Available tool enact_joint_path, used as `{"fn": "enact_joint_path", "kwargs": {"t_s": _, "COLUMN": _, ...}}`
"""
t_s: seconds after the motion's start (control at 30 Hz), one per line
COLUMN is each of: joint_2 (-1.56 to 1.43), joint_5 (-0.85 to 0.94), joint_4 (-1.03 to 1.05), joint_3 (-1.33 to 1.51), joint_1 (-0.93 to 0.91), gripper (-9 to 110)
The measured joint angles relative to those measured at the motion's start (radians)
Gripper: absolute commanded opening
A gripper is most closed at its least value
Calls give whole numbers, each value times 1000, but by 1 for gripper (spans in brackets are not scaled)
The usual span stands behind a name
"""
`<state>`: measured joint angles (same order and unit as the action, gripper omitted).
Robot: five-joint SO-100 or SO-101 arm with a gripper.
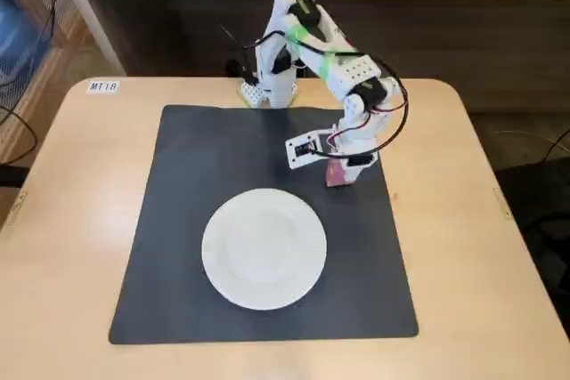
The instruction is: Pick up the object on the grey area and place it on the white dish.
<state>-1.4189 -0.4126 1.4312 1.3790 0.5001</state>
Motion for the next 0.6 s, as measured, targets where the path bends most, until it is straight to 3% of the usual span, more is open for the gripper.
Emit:
{"fn": "enact_joint_path", "kwargs": {"t_s": 0.33, "joint_2": -147, "joint_5": 316, "joint_4": -80, "joint_3": -41, "joint_1": -287, "gripper": 0}}
{"fn": "enact_joint_path", "kwargs": {"t_s": 0.6, "joint_2": 123, "joint_5": 584, "joint_4": 28, "joint_3": -356, "joint_1": -489, "gripper": 0}}
